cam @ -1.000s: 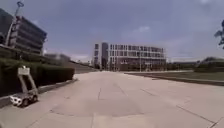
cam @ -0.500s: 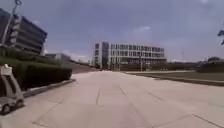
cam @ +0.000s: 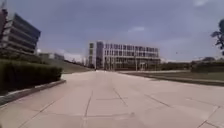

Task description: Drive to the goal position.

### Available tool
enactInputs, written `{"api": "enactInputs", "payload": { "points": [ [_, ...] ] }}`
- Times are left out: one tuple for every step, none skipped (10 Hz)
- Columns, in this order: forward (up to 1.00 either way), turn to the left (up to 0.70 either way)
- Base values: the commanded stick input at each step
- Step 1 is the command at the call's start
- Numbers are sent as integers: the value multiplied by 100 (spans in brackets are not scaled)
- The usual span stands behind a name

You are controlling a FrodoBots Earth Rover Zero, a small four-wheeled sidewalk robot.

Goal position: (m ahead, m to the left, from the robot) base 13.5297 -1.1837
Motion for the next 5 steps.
{"api": "enactInputs", "payload": {
  "points": [
    [70, 0],
    [70, 0],
    [70, -11],
    [70, -21],
    [70, -8]
  ]
}}
